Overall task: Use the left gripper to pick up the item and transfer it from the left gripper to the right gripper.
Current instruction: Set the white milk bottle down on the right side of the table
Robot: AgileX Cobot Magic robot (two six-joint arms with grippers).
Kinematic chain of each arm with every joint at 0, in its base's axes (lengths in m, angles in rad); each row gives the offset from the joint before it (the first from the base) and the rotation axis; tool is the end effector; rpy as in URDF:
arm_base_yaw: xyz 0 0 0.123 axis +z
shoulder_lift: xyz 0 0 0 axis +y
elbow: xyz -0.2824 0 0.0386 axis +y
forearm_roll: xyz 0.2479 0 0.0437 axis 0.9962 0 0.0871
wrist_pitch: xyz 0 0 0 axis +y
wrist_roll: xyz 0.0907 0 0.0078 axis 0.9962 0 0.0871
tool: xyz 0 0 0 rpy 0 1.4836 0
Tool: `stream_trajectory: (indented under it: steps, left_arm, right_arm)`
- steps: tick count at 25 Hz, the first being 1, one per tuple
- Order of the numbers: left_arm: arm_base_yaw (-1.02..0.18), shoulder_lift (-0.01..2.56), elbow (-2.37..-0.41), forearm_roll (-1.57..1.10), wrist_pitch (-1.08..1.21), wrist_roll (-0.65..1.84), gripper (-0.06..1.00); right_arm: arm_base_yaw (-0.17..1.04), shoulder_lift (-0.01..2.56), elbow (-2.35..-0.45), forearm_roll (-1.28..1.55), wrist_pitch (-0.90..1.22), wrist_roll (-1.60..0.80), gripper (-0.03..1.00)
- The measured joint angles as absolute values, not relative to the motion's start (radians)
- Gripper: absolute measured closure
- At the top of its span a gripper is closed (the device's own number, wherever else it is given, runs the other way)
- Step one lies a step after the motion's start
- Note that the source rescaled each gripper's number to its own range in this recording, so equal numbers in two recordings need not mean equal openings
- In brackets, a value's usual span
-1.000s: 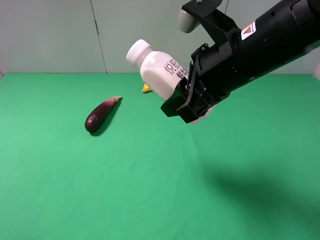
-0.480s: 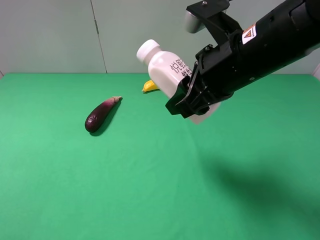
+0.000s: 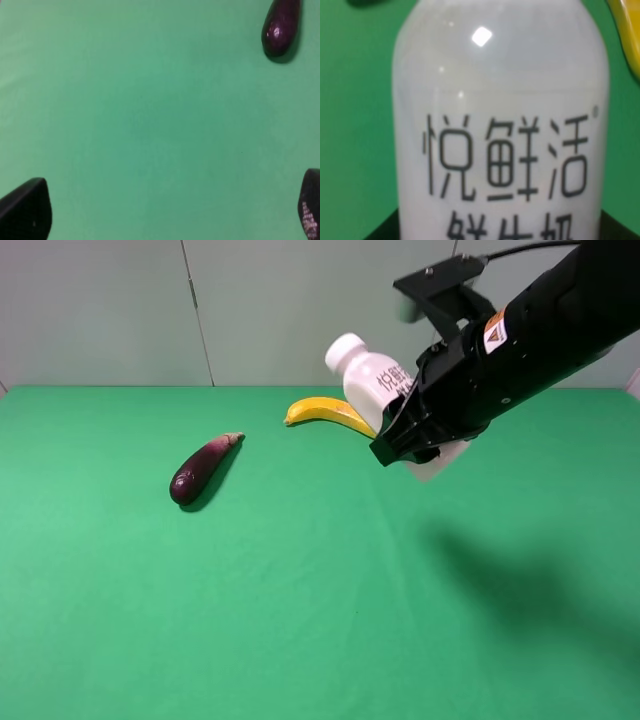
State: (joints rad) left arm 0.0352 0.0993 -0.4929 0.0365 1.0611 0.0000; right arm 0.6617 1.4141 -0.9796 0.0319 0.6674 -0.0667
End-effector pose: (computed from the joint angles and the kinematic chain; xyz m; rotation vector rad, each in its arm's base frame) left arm 0.0109 0.0033 0.2749 -0.0372 2.1509 0.0651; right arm 0.2240 0.1767 0.2659 -0.9047 2.4443 0.2516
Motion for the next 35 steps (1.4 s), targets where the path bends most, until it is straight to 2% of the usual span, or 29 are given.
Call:
stream_trajectory:
  steps: [22, 35]
  left_arm:
    - [0.035, 0.099, -0.493, 0.036, 1.061, 0.0, -0.02]
    - [0.035, 0.099, -0.493, 0.036, 1.061, 0.0, -0.02]
  right_arm:
    - [0.637, 1.72, -0.979, -0.07, 0.694, -0.023, 0.96]
    - [0.449, 1.724, -0.979, -0.089, 0.662, 0.011, 0.96]
